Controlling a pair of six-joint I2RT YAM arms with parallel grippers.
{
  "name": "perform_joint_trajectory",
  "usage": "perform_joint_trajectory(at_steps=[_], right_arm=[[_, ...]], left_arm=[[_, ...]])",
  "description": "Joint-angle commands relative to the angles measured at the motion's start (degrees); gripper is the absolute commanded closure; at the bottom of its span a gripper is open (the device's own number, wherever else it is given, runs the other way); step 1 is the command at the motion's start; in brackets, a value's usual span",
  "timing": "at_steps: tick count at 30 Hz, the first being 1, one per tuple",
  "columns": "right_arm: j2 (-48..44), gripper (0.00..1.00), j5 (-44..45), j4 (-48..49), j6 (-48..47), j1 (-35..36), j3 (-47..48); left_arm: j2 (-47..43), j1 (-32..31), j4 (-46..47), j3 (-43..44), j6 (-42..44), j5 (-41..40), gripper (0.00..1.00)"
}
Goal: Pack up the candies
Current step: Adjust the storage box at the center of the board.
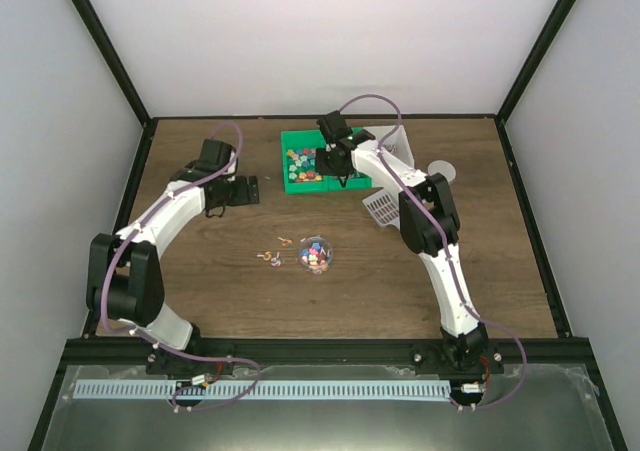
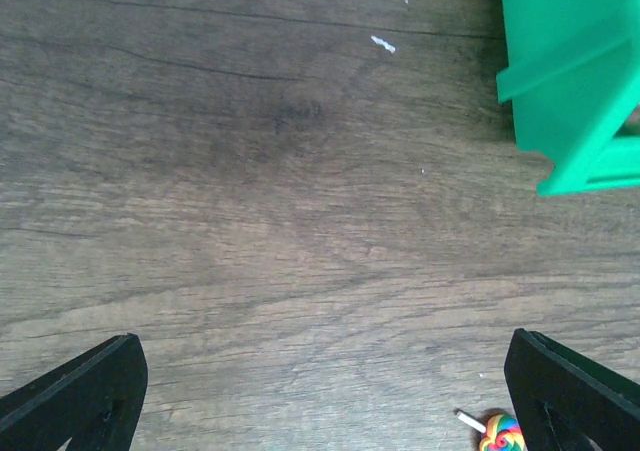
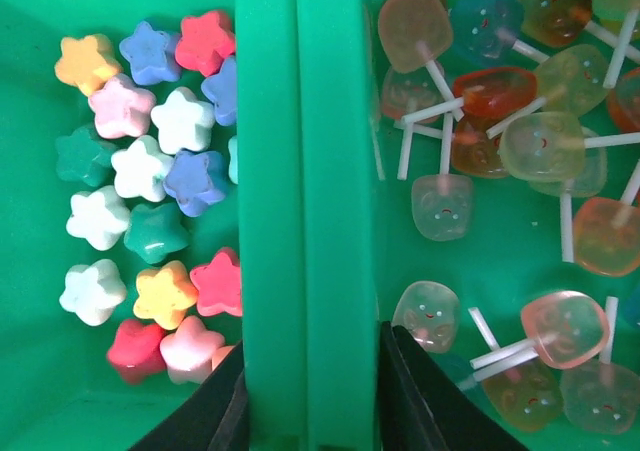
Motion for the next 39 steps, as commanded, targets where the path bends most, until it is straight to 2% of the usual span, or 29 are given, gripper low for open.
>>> perform_joint_trajectory(at_steps=[1,6,9,12,19,27,34,36,39], right_arm=[[2.2,0.99,-11.3,-2.1,17.4,-0.3,0.5],[2.4,0.96,-15.9,0.8,19.9,-0.3,-1.2],[2.0,0.85,-16.2,1.5,18.7,-0.3,-2.6],[0.8,0.69,-16.6,2.3,17.0,-0.3,-4.2],[-7.0,0.39,-12.4,4.2,11.5,-0.2,-11.2],[-17.6,0.35,-9.3,8.7,6.6,-0.3,-19.9],[-25.3,0.33,-4.2,9.1,7.5,-3.5,-25.1],[-29.5,0.26,-0.4,10.8,8.4,-6.3,-27.9],[-33.3,0.08,1.7,11.1,10.3,-12.7,-30.3]], left_arm=[[0.5,0.2,1.6,-1.7,-0.6,1.6,0.00],[0.0,0.0,2.7,-4.0,-1.6,4.0,0.00],[-0.5,-0.3,3.3,-5.0,-2.2,4.9,0.00],[-0.6,-0.6,3.7,-5.9,-2.7,5.6,0.00],[0.1,-3.3,4.9,-6.9,-3.1,7.8,0.00],[1.0,-9.2,4.9,-7.0,-3.9,7.3,0.00],[1.1,-10.2,5.3,-7.4,-5.2,6.7,0.00],[1.2,-10.2,5.2,-7.2,-5.2,6.2,0.00],[1.3,-10.2,5.2,-6.8,-5.5,5.8,0.00]])
